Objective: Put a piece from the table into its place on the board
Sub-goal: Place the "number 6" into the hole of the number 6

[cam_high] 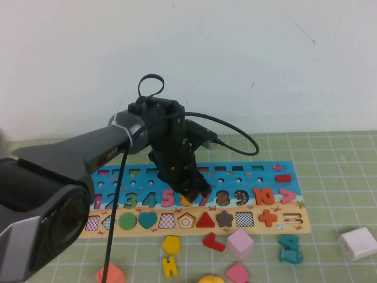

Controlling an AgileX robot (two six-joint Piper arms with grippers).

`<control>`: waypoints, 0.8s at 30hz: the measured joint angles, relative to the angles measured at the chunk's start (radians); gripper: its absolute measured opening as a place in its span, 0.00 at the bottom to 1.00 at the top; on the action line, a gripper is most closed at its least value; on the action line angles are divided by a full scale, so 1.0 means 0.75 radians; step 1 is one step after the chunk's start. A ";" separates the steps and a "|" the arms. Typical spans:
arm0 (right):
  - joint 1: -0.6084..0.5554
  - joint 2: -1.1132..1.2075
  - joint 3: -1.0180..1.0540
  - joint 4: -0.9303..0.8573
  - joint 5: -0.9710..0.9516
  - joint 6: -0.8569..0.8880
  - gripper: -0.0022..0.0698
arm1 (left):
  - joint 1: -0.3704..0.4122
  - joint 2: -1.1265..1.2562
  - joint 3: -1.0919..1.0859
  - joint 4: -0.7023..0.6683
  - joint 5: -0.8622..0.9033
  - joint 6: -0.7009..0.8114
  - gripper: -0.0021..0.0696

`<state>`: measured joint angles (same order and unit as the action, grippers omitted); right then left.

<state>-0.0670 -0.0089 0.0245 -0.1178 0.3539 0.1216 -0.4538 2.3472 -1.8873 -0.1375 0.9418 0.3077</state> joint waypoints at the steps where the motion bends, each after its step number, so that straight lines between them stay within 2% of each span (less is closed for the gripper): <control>1: 0.000 0.000 0.000 0.000 0.000 0.000 0.03 | 0.000 0.000 0.000 0.000 -0.013 0.009 0.43; 24: 0.000 0.000 0.000 0.000 0.000 0.000 0.03 | -0.015 0.023 -0.003 0.006 -0.025 0.074 0.43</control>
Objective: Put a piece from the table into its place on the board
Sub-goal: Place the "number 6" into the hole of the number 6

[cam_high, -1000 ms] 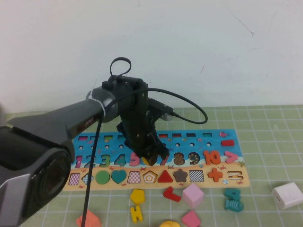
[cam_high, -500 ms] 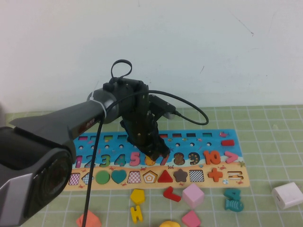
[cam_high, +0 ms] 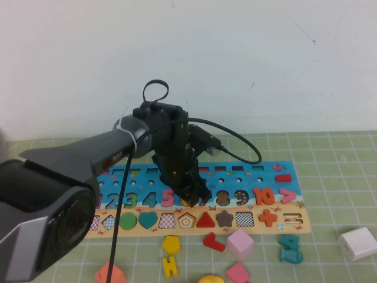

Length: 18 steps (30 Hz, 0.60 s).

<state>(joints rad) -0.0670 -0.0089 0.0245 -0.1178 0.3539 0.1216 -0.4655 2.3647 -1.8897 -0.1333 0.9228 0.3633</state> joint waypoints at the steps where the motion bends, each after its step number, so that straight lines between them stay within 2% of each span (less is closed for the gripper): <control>1: 0.000 0.000 0.000 0.000 0.000 0.000 0.03 | 0.000 0.008 0.000 0.004 0.000 -0.003 0.43; 14: 0.000 0.000 0.000 0.000 0.000 0.000 0.03 | 0.000 0.013 0.000 0.034 -0.008 -0.044 0.43; 18: 0.000 0.000 0.000 0.000 0.000 0.000 0.03 | 0.000 0.013 0.000 0.026 -0.008 -0.045 0.49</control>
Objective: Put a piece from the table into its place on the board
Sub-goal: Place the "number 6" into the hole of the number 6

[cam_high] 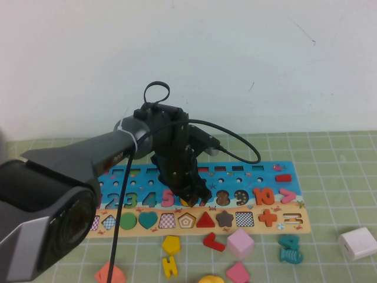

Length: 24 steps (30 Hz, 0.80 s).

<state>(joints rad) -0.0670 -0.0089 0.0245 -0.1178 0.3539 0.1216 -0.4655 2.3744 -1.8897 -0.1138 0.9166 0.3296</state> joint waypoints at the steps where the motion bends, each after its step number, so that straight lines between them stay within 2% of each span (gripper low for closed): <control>1: 0.000 0.000 0.000 0.000 0.000 0.000 0.03 | 0.000 0.000 0.000 -0.002 0.000 -0.002 0.52; 4: 0.000 0.000 0.000 0.000 0.000 0.000 0.03 | 0.000 0.000 0.000 -0.002 0.000 -0.002 0.60; 9: 0.000 0.000 0.000 0.000 0.000 0.000 0.03 | 0.000 0.000 0.000 -0.005 0.000 -0.003 0.64; 14: 0.000 0.000 0.000 0.000 0.000 0.000 0.03 | 0.000 0.000 0.000 0.016 0.000 -0.006 0.64; 24: 0.000 0.000 0.000 0.000 0.000 0.000 0.03 | 0.000 0.000 0.000 0.067 0.010 -0.019 0.57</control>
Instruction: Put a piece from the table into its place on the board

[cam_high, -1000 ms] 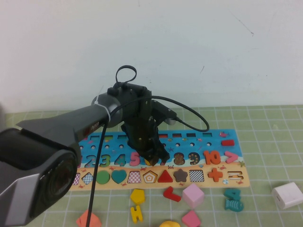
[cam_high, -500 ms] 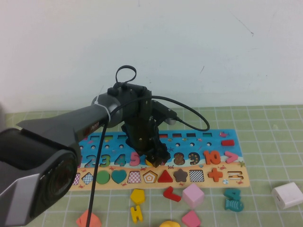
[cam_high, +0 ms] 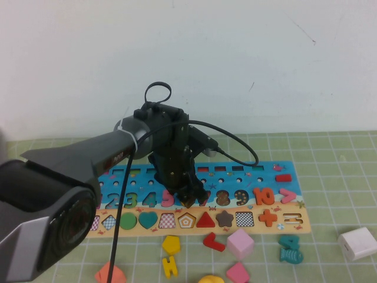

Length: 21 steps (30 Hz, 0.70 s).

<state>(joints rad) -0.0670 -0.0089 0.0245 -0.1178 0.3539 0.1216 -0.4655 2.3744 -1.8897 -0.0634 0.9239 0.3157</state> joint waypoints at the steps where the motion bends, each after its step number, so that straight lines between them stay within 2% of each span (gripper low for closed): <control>1: 0.000 0.000 0.000 0.000 0.000 0.000 0.03 | 0.000 0.000 0.000 0.007 0.006 0.000 0.57; 12: 0.000 0.000 0.000 0.000 0.000 0.000 0.03 | 0.000 -0.016 -0.114 0.025 0.113 -0.037 0.54; 14: 0.000 0.000 0.000 0.000 0.000 0.000 0.03 | 0.000 -0.043 -0.159 0.019 0.157 -0.037 0.46; 18: 0.000 0.000 0.000 0.000 0.000 0.000 0.03 | 0.000 -0.152 -0.200 0.016 0.236 -0.030 0.16; 21: 0.000 0.000 0.000 0.000 0.000 0.000 0.03 | -0.012 -0.272 -0.203 0.016 0.297 -0.026 0.07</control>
<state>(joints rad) -0.0670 -0.0089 0.0245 -0.1178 0.3539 0.1216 -0.4745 2.1702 -2.0422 -0.0514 1.1468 0.2964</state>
